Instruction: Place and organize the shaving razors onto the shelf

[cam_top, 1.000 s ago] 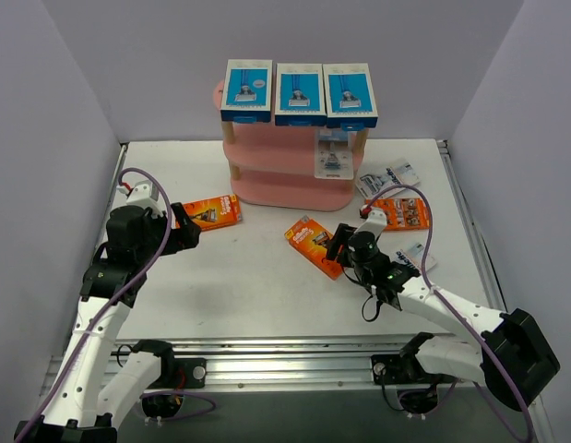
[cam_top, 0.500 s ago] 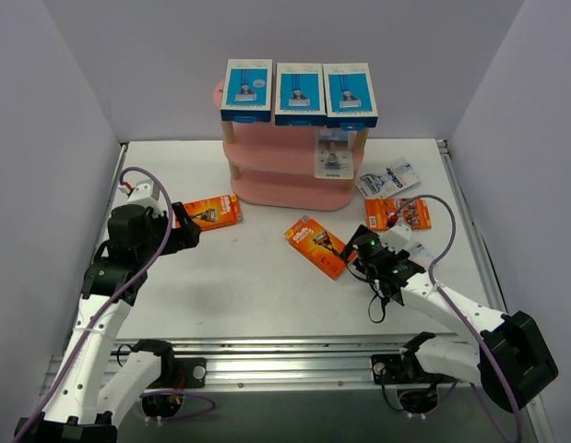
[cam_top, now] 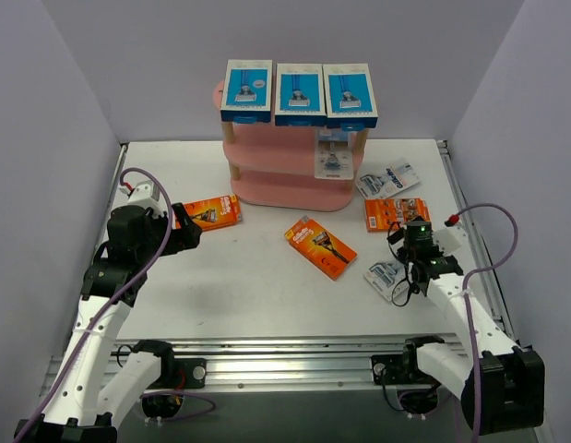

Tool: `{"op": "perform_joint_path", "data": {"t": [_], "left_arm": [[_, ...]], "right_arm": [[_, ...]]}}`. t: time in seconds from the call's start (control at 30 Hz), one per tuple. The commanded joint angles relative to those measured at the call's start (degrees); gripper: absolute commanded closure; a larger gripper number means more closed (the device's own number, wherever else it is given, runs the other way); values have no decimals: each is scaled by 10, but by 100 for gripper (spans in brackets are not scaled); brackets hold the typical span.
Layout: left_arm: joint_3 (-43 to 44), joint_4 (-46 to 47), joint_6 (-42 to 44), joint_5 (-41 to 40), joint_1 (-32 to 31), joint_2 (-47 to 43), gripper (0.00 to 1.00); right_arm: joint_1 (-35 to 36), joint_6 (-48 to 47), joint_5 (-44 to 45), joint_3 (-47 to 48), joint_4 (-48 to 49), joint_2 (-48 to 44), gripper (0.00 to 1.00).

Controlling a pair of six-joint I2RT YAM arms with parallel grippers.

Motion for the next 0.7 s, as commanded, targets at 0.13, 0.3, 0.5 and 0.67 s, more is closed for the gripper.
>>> {"op": "perform_joint_path", "data": {"t": [0.13,0.3,0.5,0.67], "left_arm": [[10,14,6,19,1,-11,6],[9,14,6,21,1,-12,6],[9,16,6,26,1,-13,6],[9,16,6,28,1,-12,6]], "right_arm": [[-144,-21,-113,-20,-7,27,0],[-179,-38,-176,-38,43,72,1],[-179,-43,-212,-55,87,109,2],[-179,-41,-258,-86,154,146,4]]}}
